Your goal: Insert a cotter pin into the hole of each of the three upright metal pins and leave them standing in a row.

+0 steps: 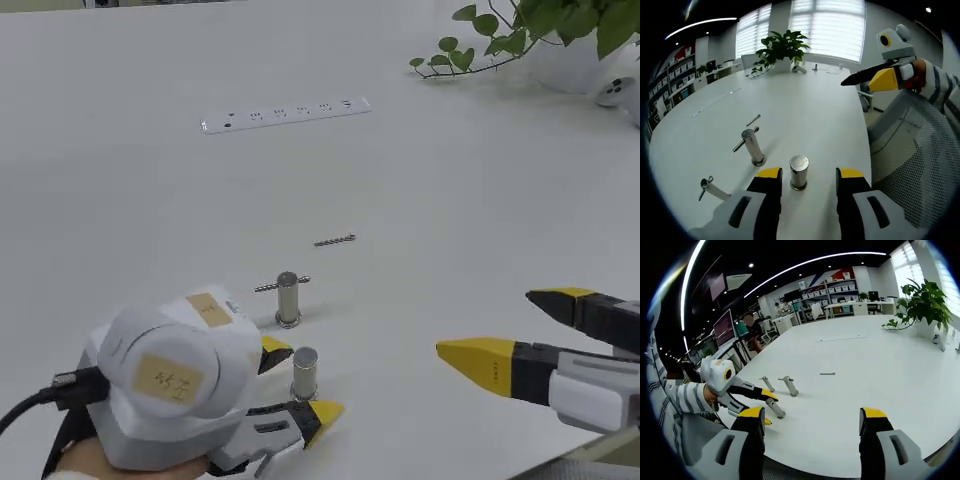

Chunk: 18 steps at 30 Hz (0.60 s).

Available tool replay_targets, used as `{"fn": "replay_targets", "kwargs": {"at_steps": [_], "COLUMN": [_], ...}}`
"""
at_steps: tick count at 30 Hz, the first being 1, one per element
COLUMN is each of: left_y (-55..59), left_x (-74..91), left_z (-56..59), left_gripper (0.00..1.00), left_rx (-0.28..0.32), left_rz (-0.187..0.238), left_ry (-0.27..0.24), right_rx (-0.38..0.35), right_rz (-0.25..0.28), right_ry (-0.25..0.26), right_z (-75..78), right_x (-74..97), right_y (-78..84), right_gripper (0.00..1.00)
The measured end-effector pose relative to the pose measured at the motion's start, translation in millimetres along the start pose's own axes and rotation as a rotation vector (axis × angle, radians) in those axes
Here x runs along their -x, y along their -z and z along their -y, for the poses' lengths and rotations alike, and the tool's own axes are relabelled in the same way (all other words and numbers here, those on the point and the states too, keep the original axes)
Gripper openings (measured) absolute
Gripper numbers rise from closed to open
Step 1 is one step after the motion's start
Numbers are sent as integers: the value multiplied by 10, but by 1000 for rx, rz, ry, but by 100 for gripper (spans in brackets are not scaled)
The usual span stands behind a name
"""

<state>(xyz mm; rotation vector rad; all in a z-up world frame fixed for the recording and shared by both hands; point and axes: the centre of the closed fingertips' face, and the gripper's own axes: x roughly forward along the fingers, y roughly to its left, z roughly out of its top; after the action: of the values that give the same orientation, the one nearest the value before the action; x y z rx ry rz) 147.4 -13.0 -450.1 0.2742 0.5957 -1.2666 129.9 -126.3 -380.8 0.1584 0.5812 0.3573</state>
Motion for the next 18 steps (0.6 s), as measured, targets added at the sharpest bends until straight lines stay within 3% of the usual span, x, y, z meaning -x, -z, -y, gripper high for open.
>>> {"fn": "replay_targets", "kwargs": {"at_steps": [1, 6, 12, 14, 16, 18], "left_y": [-44, -195, -279, -252, -168, -108], "left_x": [32, 179, 340, 381, 416, 448], "left_z": [34, 43, 79, 65, 85, 101], "left_gripper": [43, 64, 86, 93, 99, 99], "left_rx": [-4, 20, 84, 80, 51, 47], "left_rz": [27, 108, 164, 154, 117, 100], "left_ry": [29, 66, 106, 87, 87, 83], "right_rx": [1, 4, 11, 15, 18, 26], "right_rz": [0, -6, -17, -22, -24, -27], "right_ry": [-1, 1, 7, 13, 18, 23], "right_z": [0, 14, 39, 66, 94, 128], "right_x": [-4, -11, -10, -3, 5, 15], "right_y": [-1, 9, 24, 25, 15, -5], "right_gripper": [75, 75, 75, 75, 75, 75]}}
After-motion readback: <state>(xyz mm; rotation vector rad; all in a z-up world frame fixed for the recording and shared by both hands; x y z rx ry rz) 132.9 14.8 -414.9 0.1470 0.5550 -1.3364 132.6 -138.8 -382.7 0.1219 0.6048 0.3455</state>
